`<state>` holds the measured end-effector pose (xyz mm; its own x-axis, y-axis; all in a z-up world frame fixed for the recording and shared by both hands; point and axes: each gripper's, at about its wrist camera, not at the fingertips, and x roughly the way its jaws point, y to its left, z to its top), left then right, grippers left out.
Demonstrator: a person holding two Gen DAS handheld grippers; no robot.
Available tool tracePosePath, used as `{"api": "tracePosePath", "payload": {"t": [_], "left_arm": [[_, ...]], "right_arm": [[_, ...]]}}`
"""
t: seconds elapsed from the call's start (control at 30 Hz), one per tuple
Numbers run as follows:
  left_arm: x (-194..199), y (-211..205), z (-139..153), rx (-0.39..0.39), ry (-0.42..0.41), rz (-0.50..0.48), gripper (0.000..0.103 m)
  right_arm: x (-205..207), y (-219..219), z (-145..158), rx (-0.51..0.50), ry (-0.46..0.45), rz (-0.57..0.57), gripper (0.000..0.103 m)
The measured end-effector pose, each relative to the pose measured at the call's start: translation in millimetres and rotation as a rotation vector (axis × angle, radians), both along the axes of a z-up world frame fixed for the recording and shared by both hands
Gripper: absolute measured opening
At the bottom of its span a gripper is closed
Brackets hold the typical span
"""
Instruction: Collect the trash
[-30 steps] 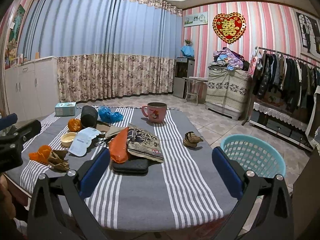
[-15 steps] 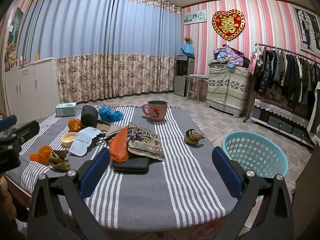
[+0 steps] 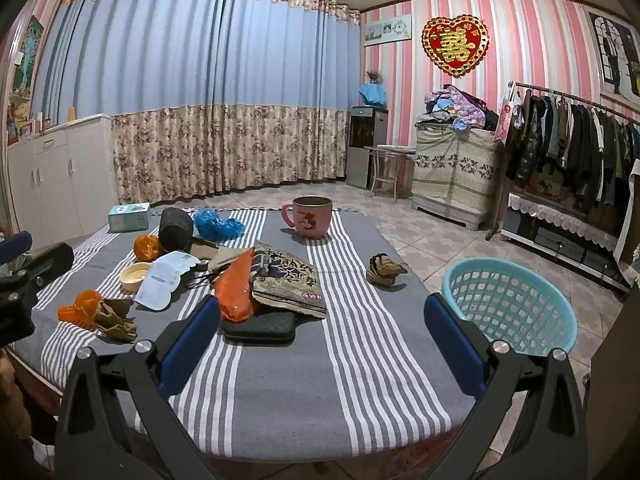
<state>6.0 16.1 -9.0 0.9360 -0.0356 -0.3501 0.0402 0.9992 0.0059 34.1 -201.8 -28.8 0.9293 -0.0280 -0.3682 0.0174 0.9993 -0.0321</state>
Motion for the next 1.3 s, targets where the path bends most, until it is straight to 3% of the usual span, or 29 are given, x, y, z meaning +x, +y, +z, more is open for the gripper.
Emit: {"api": "tracePosePath", "payload": {"t": [0.77,1.3], "left_arm": [[9.6,2.7,-10.9,-0.019,0.033,-0.038,0.098],[24.5,27.0,-39.6,-0.038,0.095,0.034,0.098]], "right_arm": [[3.7,1.0,-5.2,0.001,0.022,-0.011,0.099],[13.0,-7.5,-11.6,0.002,0.066,-0.028,0.099]]}}
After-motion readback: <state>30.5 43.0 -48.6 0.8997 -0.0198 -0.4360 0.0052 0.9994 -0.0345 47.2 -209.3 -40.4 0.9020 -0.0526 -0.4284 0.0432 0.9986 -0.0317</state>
